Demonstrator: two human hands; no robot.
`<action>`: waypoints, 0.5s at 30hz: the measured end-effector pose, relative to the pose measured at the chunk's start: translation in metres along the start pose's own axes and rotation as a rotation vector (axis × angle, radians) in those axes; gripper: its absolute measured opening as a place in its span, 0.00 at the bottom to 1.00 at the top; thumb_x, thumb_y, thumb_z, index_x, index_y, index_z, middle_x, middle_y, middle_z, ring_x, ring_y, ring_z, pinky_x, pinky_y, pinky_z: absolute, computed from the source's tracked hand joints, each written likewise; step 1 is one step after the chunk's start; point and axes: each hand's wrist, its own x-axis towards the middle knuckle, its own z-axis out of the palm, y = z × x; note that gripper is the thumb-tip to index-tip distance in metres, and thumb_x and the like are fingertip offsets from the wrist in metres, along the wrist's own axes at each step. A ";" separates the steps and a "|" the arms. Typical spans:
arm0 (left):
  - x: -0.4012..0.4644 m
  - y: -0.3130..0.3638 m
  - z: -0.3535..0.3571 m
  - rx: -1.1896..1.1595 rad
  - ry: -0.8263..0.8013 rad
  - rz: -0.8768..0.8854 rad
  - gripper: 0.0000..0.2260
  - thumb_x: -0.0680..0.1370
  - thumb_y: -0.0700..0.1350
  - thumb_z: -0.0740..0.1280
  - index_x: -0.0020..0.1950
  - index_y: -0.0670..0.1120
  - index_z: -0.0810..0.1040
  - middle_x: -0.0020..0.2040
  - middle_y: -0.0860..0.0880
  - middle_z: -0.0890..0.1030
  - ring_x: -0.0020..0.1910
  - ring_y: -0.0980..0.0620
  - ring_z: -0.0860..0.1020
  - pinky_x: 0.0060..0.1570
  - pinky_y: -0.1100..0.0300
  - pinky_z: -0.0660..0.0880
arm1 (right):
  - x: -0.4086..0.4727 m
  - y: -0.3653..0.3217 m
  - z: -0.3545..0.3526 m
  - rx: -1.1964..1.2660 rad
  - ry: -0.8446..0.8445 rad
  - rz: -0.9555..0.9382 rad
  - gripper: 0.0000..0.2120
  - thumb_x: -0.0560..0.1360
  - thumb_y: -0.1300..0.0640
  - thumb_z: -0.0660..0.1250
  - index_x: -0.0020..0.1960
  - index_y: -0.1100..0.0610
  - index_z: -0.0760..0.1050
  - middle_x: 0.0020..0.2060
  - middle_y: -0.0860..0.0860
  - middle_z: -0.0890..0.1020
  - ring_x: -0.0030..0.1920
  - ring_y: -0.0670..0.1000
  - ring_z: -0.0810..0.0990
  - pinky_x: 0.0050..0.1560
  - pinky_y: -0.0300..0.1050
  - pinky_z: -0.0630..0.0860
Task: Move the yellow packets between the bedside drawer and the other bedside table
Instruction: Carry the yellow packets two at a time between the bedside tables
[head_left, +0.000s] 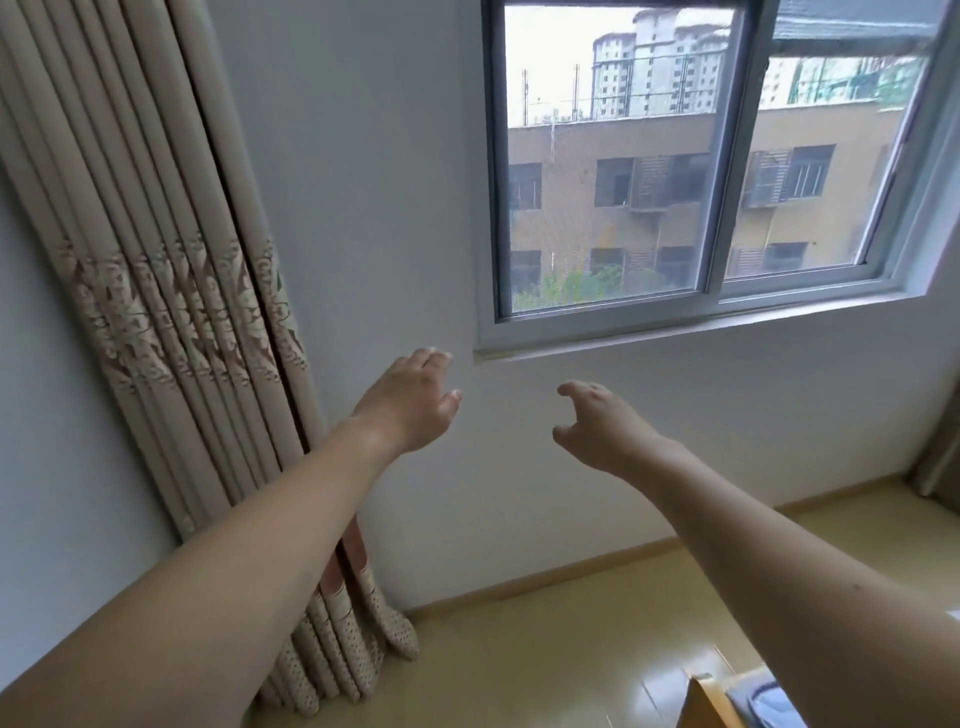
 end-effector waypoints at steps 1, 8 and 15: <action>0.023 0.000 0.010 0.000 -0.018 0.020 0.26 0.82 0.51 0.60 0.77 0.43 0.61 0.77 0.44 0.62 0.75 0.44 0.61 0.73 0.54 0.57 | 0.020 0.010 0.005 0.000 -0.015 0.016 0.28 0.75 0.56 0.64 0.74 0.57 0.64 0.70 0.55 0.70 0.70 0.56 0.68 0.68 0.46 0.67; 0.207 0.009 0.106 -0.061 -0.061 0.166 0.26 0.82 0.52 0.60 0.78 0.46 0.60 0.78 0.47 0.60 0.77 0.46 0.58 0.74 0.52 0.57 | 0.174 0.103 0.024 -0.028 -0.012 0.155 0.28 0.75 0.57 0.63 0.74 0.58 0.64 0.72 0.56 0.69 0.72 0.55 0.67 0.70 0.45 0.64; 0.414 0.069 0.166 -0.117 -0.096 0.429 0.27 0.82 0.52 0.59 0.79 0.47 0.57 0.79 0.49 0.58 0.77 0.47 0.57 0.75 0.53 0.56 | 0.317 0.214 -0.022 -0.048 0.102 0.381 0.28 0.76 0.55 0.63 0.75 0.58 0.63 0.72 0.56 0.68 0.71 0.56 0.67 0.71 0.48 0.64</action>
